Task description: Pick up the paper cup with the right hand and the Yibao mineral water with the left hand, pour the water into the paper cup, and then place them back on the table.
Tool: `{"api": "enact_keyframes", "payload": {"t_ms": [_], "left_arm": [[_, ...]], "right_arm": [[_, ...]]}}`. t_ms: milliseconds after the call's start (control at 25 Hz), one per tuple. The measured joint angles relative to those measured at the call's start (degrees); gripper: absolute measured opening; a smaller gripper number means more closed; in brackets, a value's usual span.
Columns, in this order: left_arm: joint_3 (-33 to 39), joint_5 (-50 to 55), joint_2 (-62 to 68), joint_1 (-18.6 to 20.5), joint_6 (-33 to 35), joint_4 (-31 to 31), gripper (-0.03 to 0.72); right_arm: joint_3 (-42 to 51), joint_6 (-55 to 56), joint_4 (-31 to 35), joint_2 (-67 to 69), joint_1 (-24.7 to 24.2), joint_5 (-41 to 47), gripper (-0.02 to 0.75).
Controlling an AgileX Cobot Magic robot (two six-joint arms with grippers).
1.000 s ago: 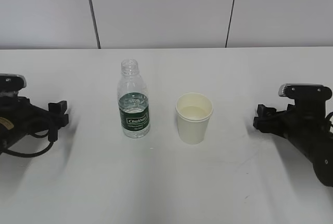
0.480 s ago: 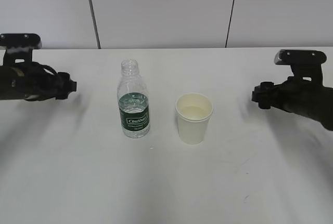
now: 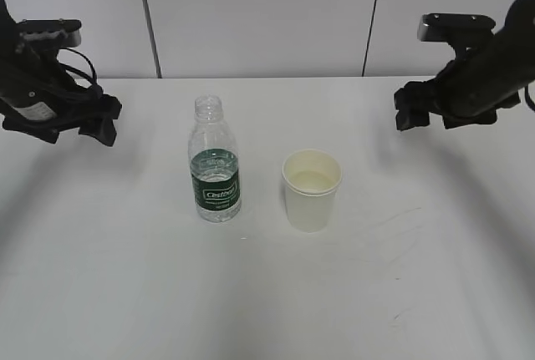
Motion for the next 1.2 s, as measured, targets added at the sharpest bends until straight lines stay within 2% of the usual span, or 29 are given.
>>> {"api": "enact_keyframes", "payload": {"t_ms": [120,280,600,920,1200], "left_arm": [[-3.0,7.8,0.0,0.0,0.0,-0.1,0.539],[-5.1,16.2,0.0,0.0,0.0,-0.2,0.539],[-6.3,29.1,0.0,0.0,0.0,-0.2,0.531],[-8.8,34.3,0.0,0.1,0.0,-0.1,0.531],[-6.9,34.3,-1.5,3.0,0.0,-0.3,0.531]], "right_arm": [[-6.3,0.0,-1.1,0.0,0.0,12.5,0.595],[-12.5,0.0,-1.7,0.0,0.0,24.0,0.594],[-16.7,0.2,-1.7,0.0,0.0,43.2,0.594],[-17.2,0.2,-1.3,0.0,0.0,46.2,0.594],[-15.8,0.3,-0.5,-1.4,0.0,46.2,0.594]]}}
